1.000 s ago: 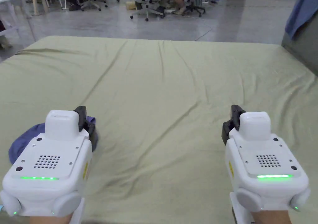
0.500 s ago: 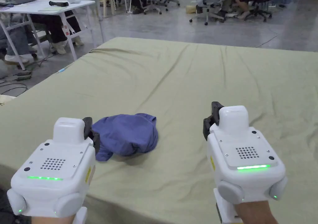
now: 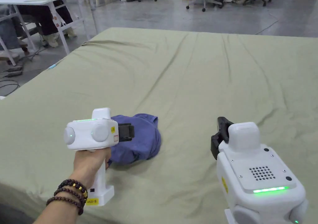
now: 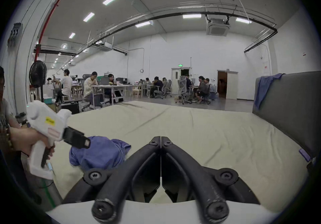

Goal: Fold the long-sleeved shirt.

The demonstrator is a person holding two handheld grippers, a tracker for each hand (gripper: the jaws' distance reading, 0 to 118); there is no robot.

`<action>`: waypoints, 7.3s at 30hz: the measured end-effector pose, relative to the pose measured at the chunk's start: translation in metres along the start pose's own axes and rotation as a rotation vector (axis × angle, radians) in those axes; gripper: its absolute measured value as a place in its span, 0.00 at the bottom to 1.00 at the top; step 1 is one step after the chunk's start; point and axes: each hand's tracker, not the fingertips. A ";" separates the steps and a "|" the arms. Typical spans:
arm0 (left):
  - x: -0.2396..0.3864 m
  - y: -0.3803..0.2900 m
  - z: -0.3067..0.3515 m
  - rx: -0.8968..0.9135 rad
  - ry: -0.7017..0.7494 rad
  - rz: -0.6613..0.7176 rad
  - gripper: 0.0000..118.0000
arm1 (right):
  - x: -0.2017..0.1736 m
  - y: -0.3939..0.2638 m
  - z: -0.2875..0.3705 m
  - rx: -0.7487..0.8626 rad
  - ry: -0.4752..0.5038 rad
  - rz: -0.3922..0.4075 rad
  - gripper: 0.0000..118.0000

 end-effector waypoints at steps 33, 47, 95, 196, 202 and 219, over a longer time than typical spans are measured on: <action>0.478 -0.093 0.081 0.069 -0.772 -0.499 0.11 | 0.214 -0.005 0.145 -0.047 -0.539 -0.120 0.00; 0.340 -0.093 0.136 0.342 -0.550 -0.370 0.98 | 0.232 -0.013 0.146 -0.087 -0.459 -0.142 0.00; 0.410 -0.023 -0.076 -0.037 -0.449 -0.583 0.00 | 0.227 -0.089 0.057 -0.617 -0.216 -0.263 0.97; 0.168 -0.116 0.117 -0.006 -0.410 -0.316 0.98 | 0.201 0.009 0.160 -0.477 -0.140 -0.174 0.00; 0.184 -0.143 0.060 -0.154 -0.383 -0.334 0.90 | 0.200 0.008 0.138 -0.515 -0.118 -0.152 0.00; 0.187 -0.131 0.092 -0.082 -0.483 -0.303 0.01 | 0.153 0.005 -0.174 -0.857 0.236 0.147 0.79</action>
